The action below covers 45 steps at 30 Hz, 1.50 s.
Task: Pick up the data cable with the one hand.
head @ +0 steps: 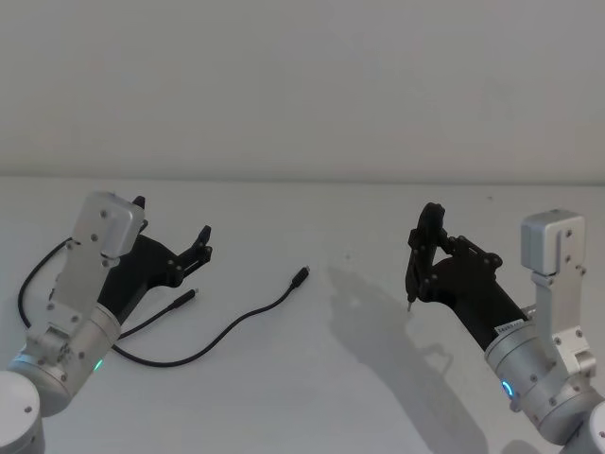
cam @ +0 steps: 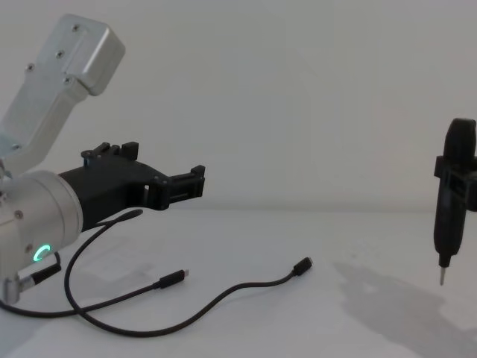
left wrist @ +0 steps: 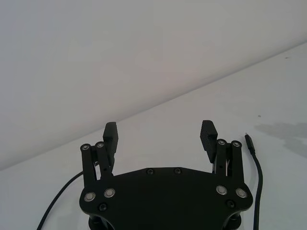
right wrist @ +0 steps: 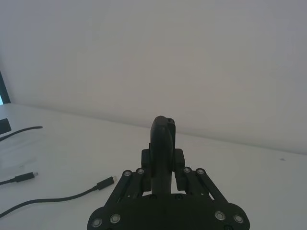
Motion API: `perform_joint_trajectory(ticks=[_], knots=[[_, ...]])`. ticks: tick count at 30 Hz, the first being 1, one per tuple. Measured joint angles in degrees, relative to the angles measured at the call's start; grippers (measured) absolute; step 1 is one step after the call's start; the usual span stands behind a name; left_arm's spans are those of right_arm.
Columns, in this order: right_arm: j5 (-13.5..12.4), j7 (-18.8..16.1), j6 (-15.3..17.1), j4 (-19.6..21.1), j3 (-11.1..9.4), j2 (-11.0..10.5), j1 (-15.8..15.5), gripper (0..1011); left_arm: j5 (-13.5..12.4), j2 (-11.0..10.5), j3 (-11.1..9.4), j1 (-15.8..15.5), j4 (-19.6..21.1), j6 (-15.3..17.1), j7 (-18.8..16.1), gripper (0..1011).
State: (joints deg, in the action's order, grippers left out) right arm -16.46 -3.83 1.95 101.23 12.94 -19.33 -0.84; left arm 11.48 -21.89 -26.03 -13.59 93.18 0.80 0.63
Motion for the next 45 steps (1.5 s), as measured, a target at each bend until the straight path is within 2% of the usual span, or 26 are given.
perform_joint_trajectory(ticks=[45], knots=[[0.00,0.00,0.00,0.00,0.00,0.00,0.00,275,-0.01,0.00,0.00,0.00,0.00,0.00,0.00,1000]])
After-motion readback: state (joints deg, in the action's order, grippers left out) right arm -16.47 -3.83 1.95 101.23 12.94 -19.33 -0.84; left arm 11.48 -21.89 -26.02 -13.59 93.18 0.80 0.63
